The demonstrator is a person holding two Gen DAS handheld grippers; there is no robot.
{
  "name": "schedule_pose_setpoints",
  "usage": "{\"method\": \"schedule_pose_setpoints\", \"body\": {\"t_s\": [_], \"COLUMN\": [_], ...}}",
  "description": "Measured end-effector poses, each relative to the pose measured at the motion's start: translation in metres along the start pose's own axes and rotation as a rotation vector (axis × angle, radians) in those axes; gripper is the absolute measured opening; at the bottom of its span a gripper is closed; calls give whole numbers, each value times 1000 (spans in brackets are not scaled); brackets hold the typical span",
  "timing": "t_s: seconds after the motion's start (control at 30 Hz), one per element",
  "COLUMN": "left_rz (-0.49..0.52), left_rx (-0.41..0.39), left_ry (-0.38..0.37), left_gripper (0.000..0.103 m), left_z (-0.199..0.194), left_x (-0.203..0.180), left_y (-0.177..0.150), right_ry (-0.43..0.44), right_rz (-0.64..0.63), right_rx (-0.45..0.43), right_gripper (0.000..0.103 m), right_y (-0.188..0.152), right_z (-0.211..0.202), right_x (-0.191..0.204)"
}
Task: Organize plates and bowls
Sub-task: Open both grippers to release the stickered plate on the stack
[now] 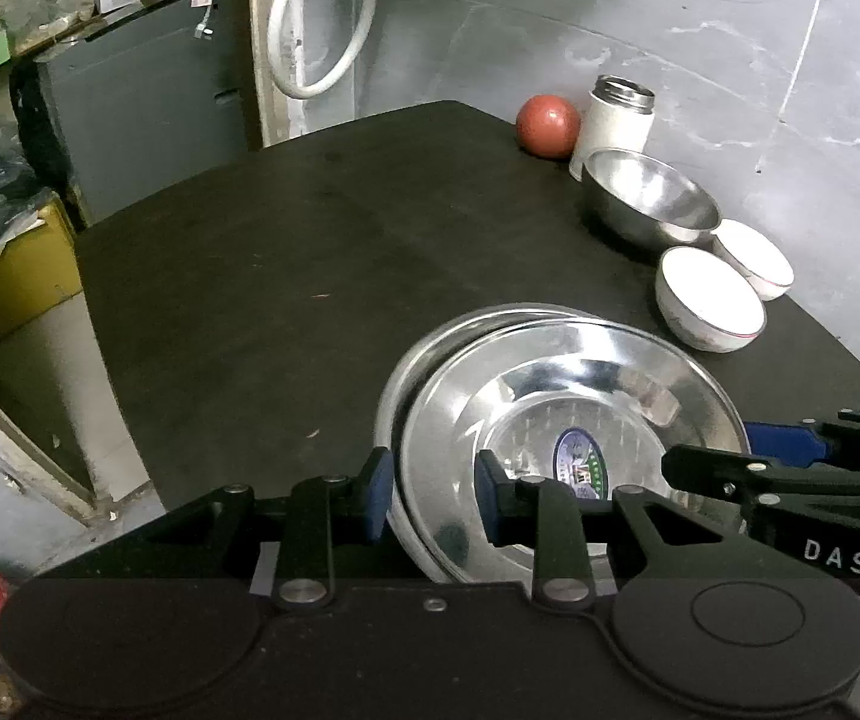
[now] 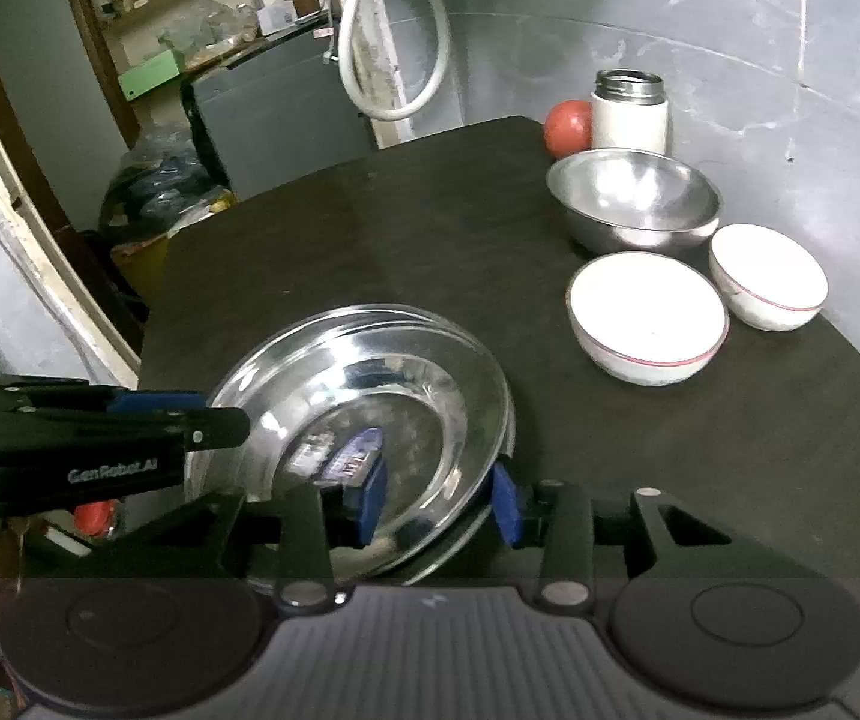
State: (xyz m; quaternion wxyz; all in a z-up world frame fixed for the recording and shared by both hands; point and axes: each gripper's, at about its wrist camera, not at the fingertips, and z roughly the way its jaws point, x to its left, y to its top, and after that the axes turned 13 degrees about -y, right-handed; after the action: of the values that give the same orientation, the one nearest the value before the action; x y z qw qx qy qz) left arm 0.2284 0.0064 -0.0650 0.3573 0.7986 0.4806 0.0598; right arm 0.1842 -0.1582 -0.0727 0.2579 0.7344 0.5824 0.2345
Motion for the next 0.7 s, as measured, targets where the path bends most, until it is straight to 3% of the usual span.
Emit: {"method": "schedule_pose_setpoints", "body": {"t_s": [0.37, 0.53, 0.7], "left_rz": [10, 6, -13], "left_rx": [3, -10, -27], "left_ry": [-6, 6, 20], "left_gripper": [31, 44, 62], "left_z": [-2, -5, -11], "left_x": [-4, -2, 1], "left_y": [-2, -1, 0], "right_ry": [8, 16, 25], "right_rz": [8, 9, 3], "right_rx": [6, 7, 9], "right_gripper": [44, 50, 66], "right_y": [-4, -5, -6], "right_z": [-1, -2, -3], "right_x": [-3, -2, 1]}}
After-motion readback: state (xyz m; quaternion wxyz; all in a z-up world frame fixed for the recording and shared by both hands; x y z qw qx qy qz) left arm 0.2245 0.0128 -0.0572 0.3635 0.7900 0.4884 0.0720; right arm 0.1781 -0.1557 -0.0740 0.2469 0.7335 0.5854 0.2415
